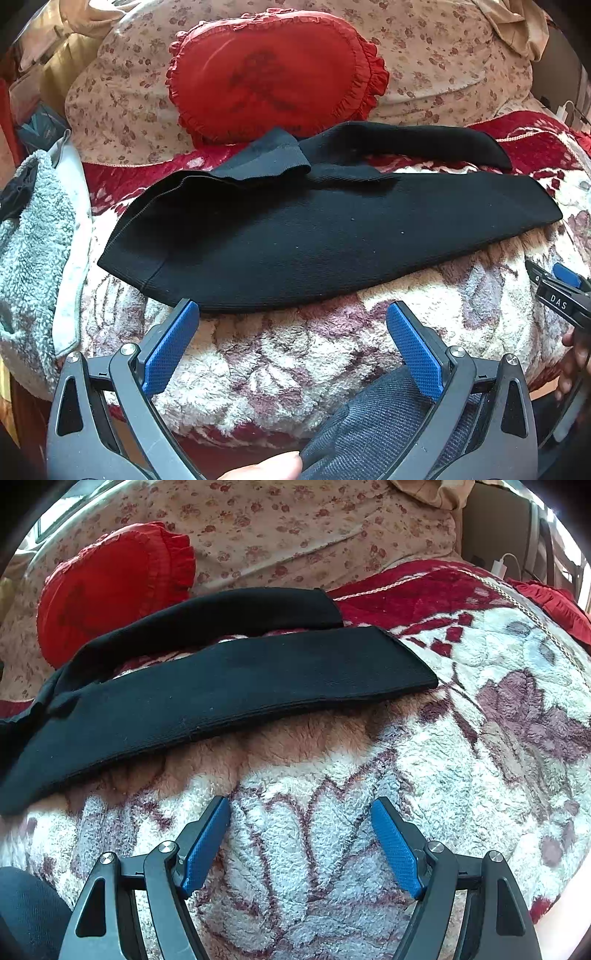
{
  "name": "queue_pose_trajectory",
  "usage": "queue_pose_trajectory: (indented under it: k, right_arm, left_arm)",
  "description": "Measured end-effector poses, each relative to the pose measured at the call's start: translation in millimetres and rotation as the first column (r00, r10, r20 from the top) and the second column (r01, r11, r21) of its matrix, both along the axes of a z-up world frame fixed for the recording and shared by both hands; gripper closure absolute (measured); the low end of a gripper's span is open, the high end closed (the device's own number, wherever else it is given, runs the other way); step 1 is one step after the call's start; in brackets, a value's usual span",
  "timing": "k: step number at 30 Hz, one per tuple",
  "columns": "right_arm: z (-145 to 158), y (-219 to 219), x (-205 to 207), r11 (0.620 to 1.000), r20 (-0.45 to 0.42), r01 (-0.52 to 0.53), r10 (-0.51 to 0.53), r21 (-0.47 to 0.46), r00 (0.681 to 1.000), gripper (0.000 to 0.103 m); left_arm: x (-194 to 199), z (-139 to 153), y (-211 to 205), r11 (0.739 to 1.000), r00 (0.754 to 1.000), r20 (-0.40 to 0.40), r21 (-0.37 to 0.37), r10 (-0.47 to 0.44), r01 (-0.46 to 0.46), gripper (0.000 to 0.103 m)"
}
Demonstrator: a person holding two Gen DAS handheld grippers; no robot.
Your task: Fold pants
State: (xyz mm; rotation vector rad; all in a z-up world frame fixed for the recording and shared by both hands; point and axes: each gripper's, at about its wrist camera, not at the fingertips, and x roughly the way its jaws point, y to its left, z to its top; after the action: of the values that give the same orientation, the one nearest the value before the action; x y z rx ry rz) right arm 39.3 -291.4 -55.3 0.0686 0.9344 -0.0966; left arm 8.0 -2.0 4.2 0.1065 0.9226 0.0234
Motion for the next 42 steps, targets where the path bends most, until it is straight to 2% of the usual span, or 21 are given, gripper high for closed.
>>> queue_pose_trajectory:
  k: [5,10,12,13,16,21,24,25,27,29,31,32,34,38,42]
  right_arm:
    - [0,3,-4,1.0,-0.004,-0.001,0.001,-0.005,1.0,0.026]
    - [2,2,0,1.0,-0.045,-0.027,0.027,-0.011,0.999,0.027]
    - [6,0,3,1.0,-0.054,-0.024,0.024,-0.01,0.998,0.031]
    - [11,0,7,1.0,-0.043,-0.016,0.015,-0.023,0.999,0.036]
    - [35,-1,13,0.997,0.034,-0.035,0.037,-0.071,0.999,0.037]
    - [82,-7,31,0.973,0.156,-0.196,0.214,-0.124,0.964,0.037]
    - [84,-10,31,0.951,0.186,-0.251,0.284,-0.182,0.941,0.037]
    - [78,-9,31,0.951,0.193,-0.237,0.275,-0.196,0.942,0.037]
    - [65,-7,45,0.955,0.118,-0.205,0.234,-0.214,0.965,0.037]
    - [62,-9,51,0.963,0.106,-0.108,0.137,-0.248,0.985,0.037]
    - [62,-13,54,0.981,0.104,-0.005,0.025,-0.194,0.994,0.037]
    - [62,-15,54,0.982,0.107,0.042,-0.023,-0.184,0.994,0.037]
    - [64,-14,50,0.965,0.125,0.131,-0.105,-0.225,0.987,0.037]
    - [69,-12,50,0.934,0.159,0.208,-0.167,-0.292,0.973,0.037]
    - [68,-18,43,0.934,0.142,0.219,-0.185,-0.283,0.973,0.037]
  left_arm:
    - [0,0,0,1.0,1.0,-0.003,0.001,0.0,0.0,0.001]
    - [1,-3,-2,1.0,1.0,-0.014,-0.006,-0.01,0.01,0.001]
    - [1,-4,-1,1.0,1.0,-0.017,-0.007,-0.009,0.009,0.001]
    - [1,-5,0,1.0,1.0,-0.02,-0.012,-0.007,0.006,0.001]
    - [4,-10,1,1.0,0.999,-0.042,-0.016,-0.005,0.004,0.001]
    - [6,-13,-3,1.0,0.998,-0.055,-0.006,-0.014,0.014,0.001]
    - [9,-15,-4,1.0,0.998,-0.069,-0.002,-0.014,0.014,0.001]
    - [9,-15,-4,1.0,0.997,-0.071,-0.002,-0.015,0.015,0.001]
    - [10,-16,-5,1.0,0.997,-0.073,-0.001,-0.013,0.013,0.001]
    - [9,-16,-4,1.0,0.997,-0.075,0.002,-0.016,0.017,0.001]
    - [10,-17,-5,1.0,0.997,-0.078,0.01,-0.018,0.019,0.001]
    - [10,-17,-6,1.0,0.997,-0.077,0.015,-0.016,0.018,0.001]
    - [10,-17,-3,1.0,0.997,-0.077,0.008,-0.014,0.015,0.001]
    - [10,-18,-2,1.0,0.997,-0.083,-0.007,-0.007,0.007,0.001]
    - [9,-18,-3,1.0,0.996,-0.084,-0.005,-0.011,0.011,0.001]
